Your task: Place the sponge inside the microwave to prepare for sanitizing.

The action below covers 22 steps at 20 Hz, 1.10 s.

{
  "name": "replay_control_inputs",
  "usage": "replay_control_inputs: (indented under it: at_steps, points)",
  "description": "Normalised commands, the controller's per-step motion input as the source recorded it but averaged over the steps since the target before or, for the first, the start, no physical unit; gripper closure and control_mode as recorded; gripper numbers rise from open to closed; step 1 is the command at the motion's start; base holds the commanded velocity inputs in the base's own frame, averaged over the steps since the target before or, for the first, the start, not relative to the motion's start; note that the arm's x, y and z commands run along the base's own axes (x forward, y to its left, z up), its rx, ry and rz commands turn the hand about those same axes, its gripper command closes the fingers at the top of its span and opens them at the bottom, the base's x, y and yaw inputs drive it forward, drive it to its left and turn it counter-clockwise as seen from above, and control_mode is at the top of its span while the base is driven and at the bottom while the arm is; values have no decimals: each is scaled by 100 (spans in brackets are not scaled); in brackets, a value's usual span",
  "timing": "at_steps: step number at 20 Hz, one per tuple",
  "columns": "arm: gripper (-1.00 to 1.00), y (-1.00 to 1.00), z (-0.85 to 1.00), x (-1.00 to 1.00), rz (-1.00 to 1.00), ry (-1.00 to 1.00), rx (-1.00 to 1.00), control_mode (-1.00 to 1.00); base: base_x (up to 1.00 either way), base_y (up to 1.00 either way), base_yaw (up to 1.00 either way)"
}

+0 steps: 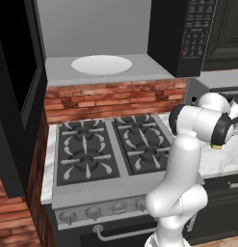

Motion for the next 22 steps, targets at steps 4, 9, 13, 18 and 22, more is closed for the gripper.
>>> replay_control_inputs:
  at_steps: [4, 9, 13, 18, 22]
  points:
    - [-100, -20, -13, 19, 6, 0, 0, -100, 0, 0, 0]
    - [-100, -8, -10, 1, 4, 0, 0, -100, 0, 0, 0]
    - [-100, 0, -13, 0, 0, 3, 0, -100, 0, 0, 0]
    - [-100, 6, -9, 0, 0, 1, 0, -100, 0, 0, 0]
    - [-100, 19, -2, 0, 0, 0, 0, -100, 0, 0, 0]
